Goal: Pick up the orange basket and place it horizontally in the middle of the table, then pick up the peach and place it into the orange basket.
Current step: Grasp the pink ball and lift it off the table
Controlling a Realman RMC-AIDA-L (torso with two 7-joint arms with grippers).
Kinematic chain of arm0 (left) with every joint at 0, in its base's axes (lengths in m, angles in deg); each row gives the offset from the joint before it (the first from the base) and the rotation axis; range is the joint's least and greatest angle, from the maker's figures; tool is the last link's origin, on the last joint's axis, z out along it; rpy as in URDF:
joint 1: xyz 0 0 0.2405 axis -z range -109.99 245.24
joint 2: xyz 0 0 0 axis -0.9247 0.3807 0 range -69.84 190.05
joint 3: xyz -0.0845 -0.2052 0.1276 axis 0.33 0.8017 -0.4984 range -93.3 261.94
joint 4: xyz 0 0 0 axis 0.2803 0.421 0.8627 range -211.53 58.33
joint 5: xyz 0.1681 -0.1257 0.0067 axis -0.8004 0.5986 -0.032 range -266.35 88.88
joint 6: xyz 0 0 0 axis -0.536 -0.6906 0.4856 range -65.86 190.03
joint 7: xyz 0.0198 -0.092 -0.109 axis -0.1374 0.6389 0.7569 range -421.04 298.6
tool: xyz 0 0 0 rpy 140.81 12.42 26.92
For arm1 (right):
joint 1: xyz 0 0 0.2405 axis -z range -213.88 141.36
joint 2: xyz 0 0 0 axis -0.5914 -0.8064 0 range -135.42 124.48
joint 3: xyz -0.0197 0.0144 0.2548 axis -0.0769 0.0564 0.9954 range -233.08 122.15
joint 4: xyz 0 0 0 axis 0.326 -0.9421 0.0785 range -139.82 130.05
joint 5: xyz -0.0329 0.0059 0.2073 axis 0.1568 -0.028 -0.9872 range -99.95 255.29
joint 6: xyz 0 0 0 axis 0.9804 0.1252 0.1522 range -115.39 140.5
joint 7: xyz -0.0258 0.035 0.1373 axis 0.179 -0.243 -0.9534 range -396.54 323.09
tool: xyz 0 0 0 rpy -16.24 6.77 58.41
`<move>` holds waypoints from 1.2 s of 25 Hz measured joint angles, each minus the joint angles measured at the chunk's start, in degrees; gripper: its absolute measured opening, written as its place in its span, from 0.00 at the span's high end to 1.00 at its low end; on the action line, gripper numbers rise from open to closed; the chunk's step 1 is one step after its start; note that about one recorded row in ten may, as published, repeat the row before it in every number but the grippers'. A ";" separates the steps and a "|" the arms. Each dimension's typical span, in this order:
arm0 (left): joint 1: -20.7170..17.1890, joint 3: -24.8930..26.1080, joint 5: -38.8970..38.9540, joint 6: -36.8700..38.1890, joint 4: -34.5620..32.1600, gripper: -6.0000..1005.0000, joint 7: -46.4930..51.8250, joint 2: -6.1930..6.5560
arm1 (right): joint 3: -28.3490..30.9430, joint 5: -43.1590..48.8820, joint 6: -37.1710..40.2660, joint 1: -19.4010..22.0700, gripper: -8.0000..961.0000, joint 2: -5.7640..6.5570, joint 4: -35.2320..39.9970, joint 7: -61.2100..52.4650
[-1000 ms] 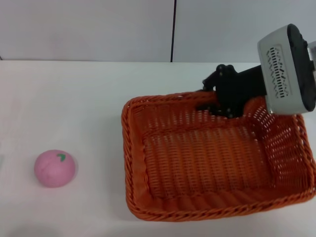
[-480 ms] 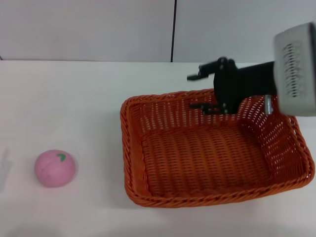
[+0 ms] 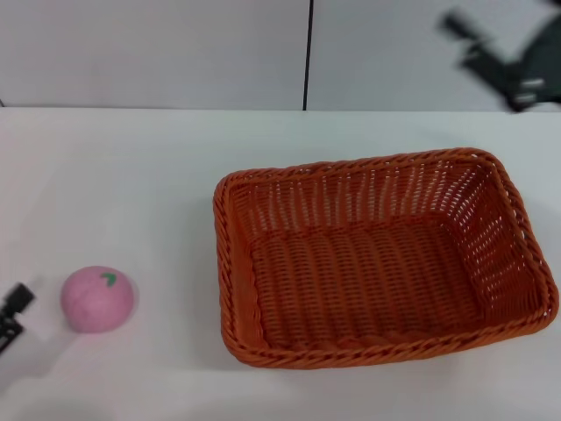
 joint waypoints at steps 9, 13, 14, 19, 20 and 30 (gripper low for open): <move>3.84 -12.74 0.02 7.00 -0.37 0.44 1.43 -0.50 | -0.27 -28.57 27.75 -0.13 0.40 0.04 -30.39 9.01; 5.72 -17.57 0.05 13.47 2.46 0.44 1.31 -0.68 | 0.14 -31.45 31.18 -0.32 0.40 0.07 -35.74 9.04; 5.89 -17.91 0.06 14.25 2.85 0.44 1.19 -0.70 | 0.21 -32.36 31.91 -0.33 0.40 0.10 -37.20 9.04; 6.54 -19.25 0.11 17.80 3.79 0.45 1.12 -0.81 | 0.35 -35.05 33.33 -0.41 0.40 0.14 -42.00 8.74; 6.57 -19.21 0.12 18.07 3.97 0.45 1.16 -0.81 | 0.35 -35.05 33.33 -0.41 0.40 0.14 -42.00 8.74; 6.34 -16.00 0.85 18.86 4.28 0.46 0.37 -0.83 | 1.72 -35.24 32.94 -0.95 0.40 0.15 -45.88 8.70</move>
